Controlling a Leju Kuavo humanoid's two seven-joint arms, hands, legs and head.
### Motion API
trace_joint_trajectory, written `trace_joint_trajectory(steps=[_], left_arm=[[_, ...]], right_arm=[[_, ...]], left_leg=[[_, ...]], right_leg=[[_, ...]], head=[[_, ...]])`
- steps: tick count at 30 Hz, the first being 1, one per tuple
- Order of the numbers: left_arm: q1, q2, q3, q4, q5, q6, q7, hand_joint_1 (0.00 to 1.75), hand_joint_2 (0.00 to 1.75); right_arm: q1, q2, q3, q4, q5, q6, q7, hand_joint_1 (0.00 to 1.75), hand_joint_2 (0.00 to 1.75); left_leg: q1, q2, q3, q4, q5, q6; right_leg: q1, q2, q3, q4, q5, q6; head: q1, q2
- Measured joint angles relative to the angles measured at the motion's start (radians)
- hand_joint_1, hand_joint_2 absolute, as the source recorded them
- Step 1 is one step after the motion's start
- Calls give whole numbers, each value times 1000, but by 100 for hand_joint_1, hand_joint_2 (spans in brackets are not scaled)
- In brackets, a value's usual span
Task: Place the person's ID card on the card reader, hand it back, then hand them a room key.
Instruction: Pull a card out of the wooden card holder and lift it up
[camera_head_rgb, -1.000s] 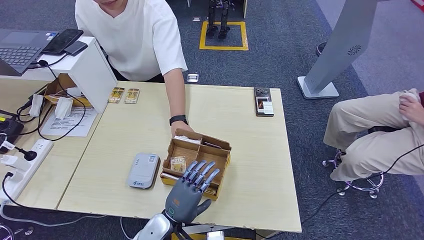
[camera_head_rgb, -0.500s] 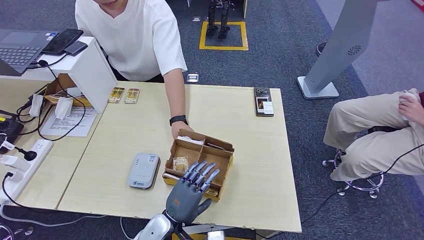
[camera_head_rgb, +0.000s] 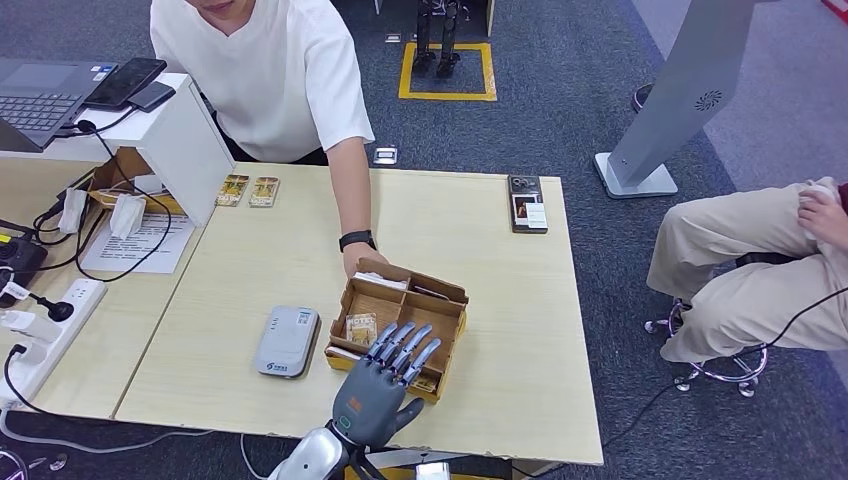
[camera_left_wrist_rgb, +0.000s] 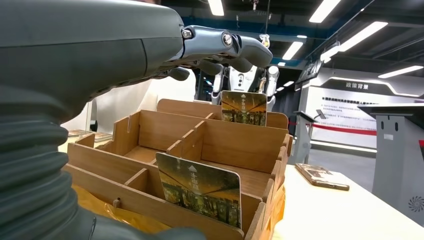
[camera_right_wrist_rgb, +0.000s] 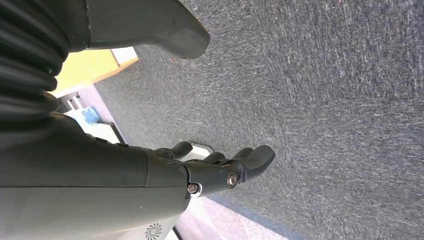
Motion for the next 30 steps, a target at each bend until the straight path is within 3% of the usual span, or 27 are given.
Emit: trace_joint_trajectory(steps=[15,18,24,26,27,30], left_arm=[[-7,2,-11,15,-13,0,1,14,175],[-10,3,-18,17,-18,0,8,34,175],[-14,4,-29,24,-19,0,24,110,175],[-15,6,-35,25,-15,0,28,116,175],[-16,6,-37,25,-13,0,29,106,175],[-16,6,-38,25,-10,0,31,99,175]], right_arm=[[0,-1,7,0,2,0,0,0,175],[0,-2,11,0,4,0,0,0,175],[0,-2,15,0,6,0,0,0,175],[0,-2,16,0,6,0,0,0,175],[0,-2,16,0,6,0,0,0,175],[0,-2,16,0,6,-1,0,0,175]], left_leg=[[0,0,0,0,0,0],[0,0,0,0,0,0],[0,0,0,0,0,0],[0,0,0,0,0,0],[0,0,0,0,0,0],[0,0,0,0,0,0]], right_leg=[[0,0,0,0,0,0],[0,0,0,0,0,0],[0,0,0,0,0,0],[0,0,0,0,0,0],[0,0,0,0,0,0],[0,0,0,0,0,0]], head=[[0,0],[0,0],[0,0],[0,0],[0,0],[0,0]])
